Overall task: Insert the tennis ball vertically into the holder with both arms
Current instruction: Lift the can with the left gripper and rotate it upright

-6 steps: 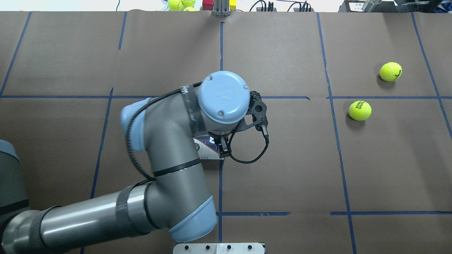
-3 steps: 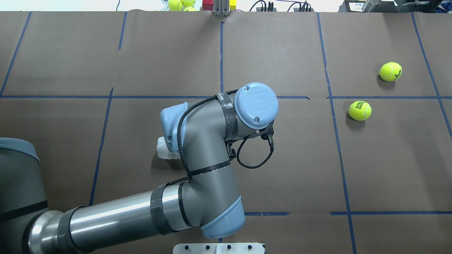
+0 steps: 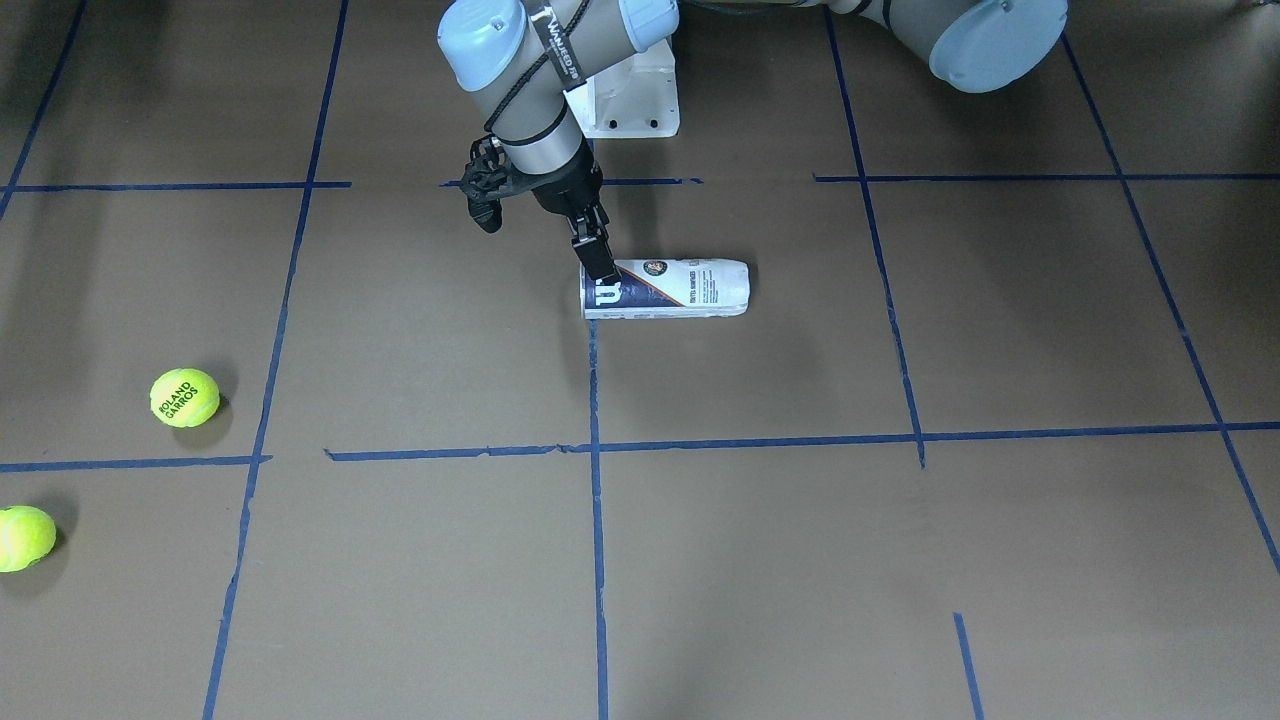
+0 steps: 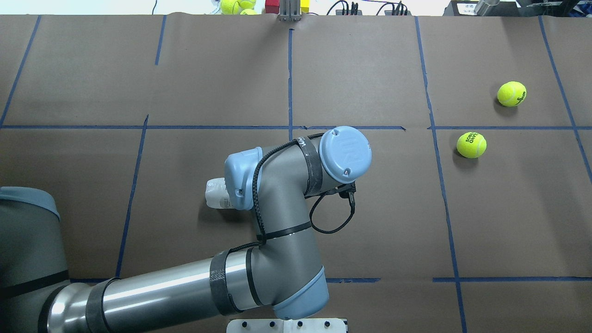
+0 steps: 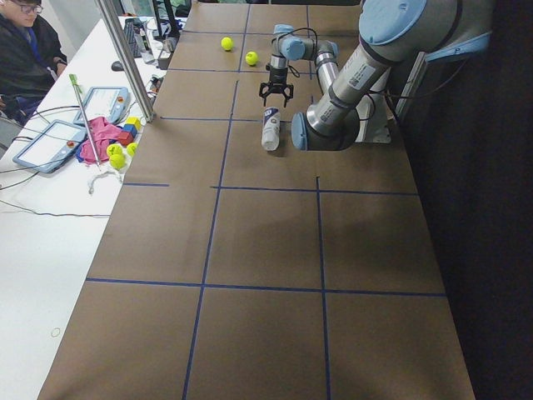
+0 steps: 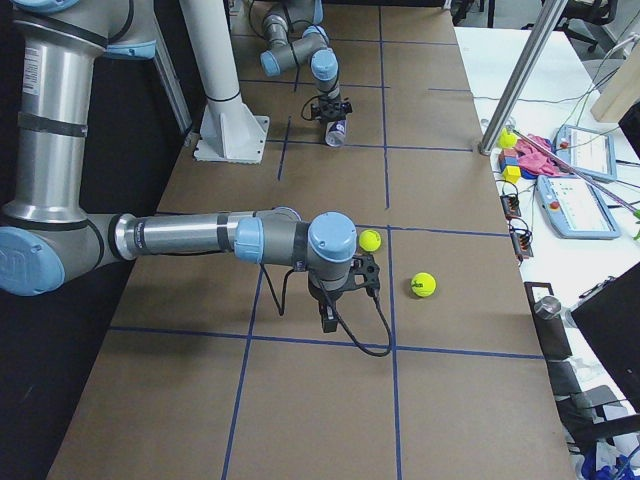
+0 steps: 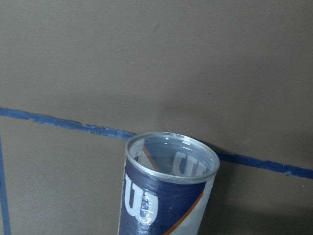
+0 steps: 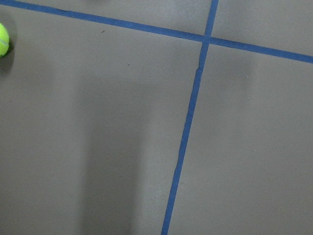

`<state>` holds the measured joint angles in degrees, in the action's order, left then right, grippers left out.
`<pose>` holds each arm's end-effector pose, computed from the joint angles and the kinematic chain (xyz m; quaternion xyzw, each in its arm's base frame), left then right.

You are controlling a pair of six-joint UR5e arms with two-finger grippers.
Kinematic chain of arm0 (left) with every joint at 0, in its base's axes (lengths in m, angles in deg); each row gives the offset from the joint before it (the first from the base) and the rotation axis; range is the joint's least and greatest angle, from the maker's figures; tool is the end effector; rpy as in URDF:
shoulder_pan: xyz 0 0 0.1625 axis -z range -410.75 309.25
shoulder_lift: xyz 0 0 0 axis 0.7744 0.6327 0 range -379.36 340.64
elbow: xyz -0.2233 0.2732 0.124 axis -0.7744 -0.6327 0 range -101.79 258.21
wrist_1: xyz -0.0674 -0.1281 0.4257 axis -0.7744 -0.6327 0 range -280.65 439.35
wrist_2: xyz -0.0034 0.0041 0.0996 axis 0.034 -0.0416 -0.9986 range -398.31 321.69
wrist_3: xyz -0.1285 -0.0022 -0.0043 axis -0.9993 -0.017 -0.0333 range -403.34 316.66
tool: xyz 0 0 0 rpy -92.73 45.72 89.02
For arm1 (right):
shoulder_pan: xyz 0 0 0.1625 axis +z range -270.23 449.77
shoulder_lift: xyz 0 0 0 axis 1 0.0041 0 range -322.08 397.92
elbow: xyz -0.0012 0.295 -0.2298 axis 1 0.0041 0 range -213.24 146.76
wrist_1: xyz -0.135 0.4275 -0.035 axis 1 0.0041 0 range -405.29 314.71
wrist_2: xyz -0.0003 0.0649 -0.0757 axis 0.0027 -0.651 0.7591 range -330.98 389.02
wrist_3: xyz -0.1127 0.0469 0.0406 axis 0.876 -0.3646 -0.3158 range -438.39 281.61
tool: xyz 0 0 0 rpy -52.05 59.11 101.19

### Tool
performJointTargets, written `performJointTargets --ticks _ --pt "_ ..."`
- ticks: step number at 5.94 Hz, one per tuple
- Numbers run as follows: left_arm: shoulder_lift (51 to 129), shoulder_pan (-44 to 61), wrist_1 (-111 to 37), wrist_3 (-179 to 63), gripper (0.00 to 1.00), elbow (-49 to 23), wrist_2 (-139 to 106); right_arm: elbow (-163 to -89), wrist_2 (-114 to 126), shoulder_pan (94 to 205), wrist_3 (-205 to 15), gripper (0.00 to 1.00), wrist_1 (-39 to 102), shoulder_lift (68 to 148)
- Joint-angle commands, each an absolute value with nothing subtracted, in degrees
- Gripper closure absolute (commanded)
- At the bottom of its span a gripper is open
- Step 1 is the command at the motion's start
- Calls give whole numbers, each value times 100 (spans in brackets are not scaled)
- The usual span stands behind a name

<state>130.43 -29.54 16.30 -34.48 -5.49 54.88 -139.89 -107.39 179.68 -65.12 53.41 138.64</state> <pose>0.6305 -0.3801 0.0758 0.1853 0.1381 0.6149 0.7540 0.0394 -0.4530 0.5790 0.0231 -0.3938 -0.0973 0.9137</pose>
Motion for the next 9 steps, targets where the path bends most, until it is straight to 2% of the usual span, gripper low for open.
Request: performJointTargets --ticks 1,6,9 --pt "13075 -3097 1468 -3394 0 -301 5240 -13986 -10739 17968 -6512 0 5341 13864" --pt "12953 -3089 319 -3349 0 427 5125 -13951 -10730 17968 -6503 0 5341 13864" --pt "12892 -3089 227 -3306 0 464 5125 -13950 -10730 17968 -6503 0 5341 13864"
